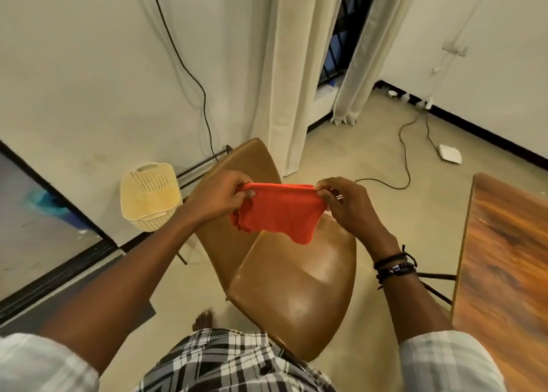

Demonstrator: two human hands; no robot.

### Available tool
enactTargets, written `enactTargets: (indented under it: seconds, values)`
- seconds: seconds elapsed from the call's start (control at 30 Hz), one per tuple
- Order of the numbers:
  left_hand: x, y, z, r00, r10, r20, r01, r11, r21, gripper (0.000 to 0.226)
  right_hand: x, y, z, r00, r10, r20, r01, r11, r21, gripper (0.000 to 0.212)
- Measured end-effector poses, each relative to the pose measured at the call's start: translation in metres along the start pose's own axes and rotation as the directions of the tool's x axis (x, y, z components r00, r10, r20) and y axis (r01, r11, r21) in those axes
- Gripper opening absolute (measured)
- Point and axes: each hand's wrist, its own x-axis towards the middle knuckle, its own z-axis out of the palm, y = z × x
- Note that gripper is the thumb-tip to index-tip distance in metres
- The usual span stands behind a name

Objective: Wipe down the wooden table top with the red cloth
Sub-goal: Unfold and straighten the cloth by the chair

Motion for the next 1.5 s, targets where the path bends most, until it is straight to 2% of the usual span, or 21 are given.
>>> enactTargets:
  seconds: [0.1, 0.2, 0.3, 0.5, 0.6, 0.7, 0.77, 0.83, 0.87, 0.93, 1.0, 1.03, 1.1, 1.17, 1.27, 1.5]
  values:
    - [0.0, -0.023, -0.021, 0.997, -0.049, -0.063, 0.05, 0.999, 0.015, 0.007, 0.027, -0.022, 0.018, 0.996, -0.041, 0.074, 0.041, 0.999, -0.005, 0.021]
    - [0.004, -0.06, -0.05, 0.988, -0.086, -0.125, 0.083, 0.996, -0.028, 0.008, 0.058, -0.05, 0.044, 0.992, -0.106, 0.072, 0.103, 0.994, 0.039, 0.029]
    - [0.008, -0.102, -0.084, 0.977, -0.102, -0.186, 0.095, 0.994, -0.045, 0.019, 0.092, -0.076, 0.079, 0.989, -0.135, 0.065, 0.129, 0.987, 0.092, 0.025]
    - [0.024, -0.209, -0.157, 0.952, -0.147, -0.269, 0.131, 0.988, -0.077, 0.023, 0.176, -0.123, 0.175, 0.991, -0.107, 0.084, 0.087, 0.973, 0.215, 0.025]
    - [0.032, -0.263, -0.184, 0.935, -0.176, -0.31, 0.165, 0.984, -0.06, 0.023, 0.214, -0.142, 0.225, 0.987, -0.132, 0.091, 0.107, 0.966, 0.235, 0.022]
    - [0.04, -0.314, -0.196, 0.924, -0.207, -0.323, 0.204, 0.978, -0.045, 0.021, 0.242, -0.149, 0.277, 0.988, -0.147, 0.041, 0.136, 0.97, 0.202, 0.017]
    - [0.042, -0.347, -0.189, 0.926, -0.209, -0.314, 0.227, 0.974, 0.021, 0.02, 0.254, -0.145, 0.312, 0.989, -0.135, 0.055, 0.128, 0.985, 0.116, 0.02]
    - [0.044, -0.386, -0.174, 0.933, -0.279, -0.226, 0.296, 0.954, 0.044, 0.018, 0.265, -0.137, 0.353, 0.983, -0.035, 0.18, 0.033, 0.999, 0.013, 0.031]
    - [0.043, -0.404, -0.162, 0.934, -0.328, -0.138, 0.339, 0.939, 0.061, 0.017, 0.267, -0.131, 0.372, 0.964, 0.03, 0.266, -0.017, 0.999, -0.051, 0.033]
    - [0.044, -0.437, -0.137, 0.915, -0.402, 0.036, 0.397, 0.912, 0.098, 0.02, 0.269, -0.117, 0.409, 0.893, 0.139, 0.429, -0.059, 0.979, -0.194, 0.022]
    - [0.046, -0.467, -0.112, 0.888, -0.444, 0.116, 0.444, 0.896, 0.033, 0.033, 0.273, -0.099, 0.447, 0.809, 0.245, 0.534, -0.094, 0.951, -0.294, 0.018]
    - [0.047, -0.481, -0.1, 0.879, -0.462, 0.119, 0.466, 0.885, -0.005, 0.035, 0.277, -0.091, 0.463, 0.784, 0.284, 0.552, -0.124, 0.943, -0.308, 0.019]
    - [0.052, -0.502, -0.082, 0.863, -0.497, 0.09, 0.503, 0.862, -0.065, 0.025, 0.286, -0.078, 0.488, 0.765, 0.324, 0.557, -0.175, 0.936, -0.305, 0.019]
    - [0.063, -0.524, -0.068, 0.855, -0.517, 0.035, 0.517, 0.846, -0.129, 0.019, 0.3, -0.065, 0.51, 0.779, 0.345, 0.524, -0.211, 0.93, -0.3, 0.018]
    - [0.079, -0.548, -0.056, 0.853, -0.522, 0.003, 0.514, 0.839, -0.18, 0.022, 0.316, -0.047, 0.533, 0.804, 0.379, 0.458, -0.274, 0.92, -0.282, 0.019]
    - [0.09, -0.57, -0.037, 0.853, -0.501, -0.148, 0.473, 0.861, -0.189, 0.018, 0.328, -0.035, 0.557, 0.864, 0.344, 0.367, -0.293, 0.937, -0.189, 0.015]
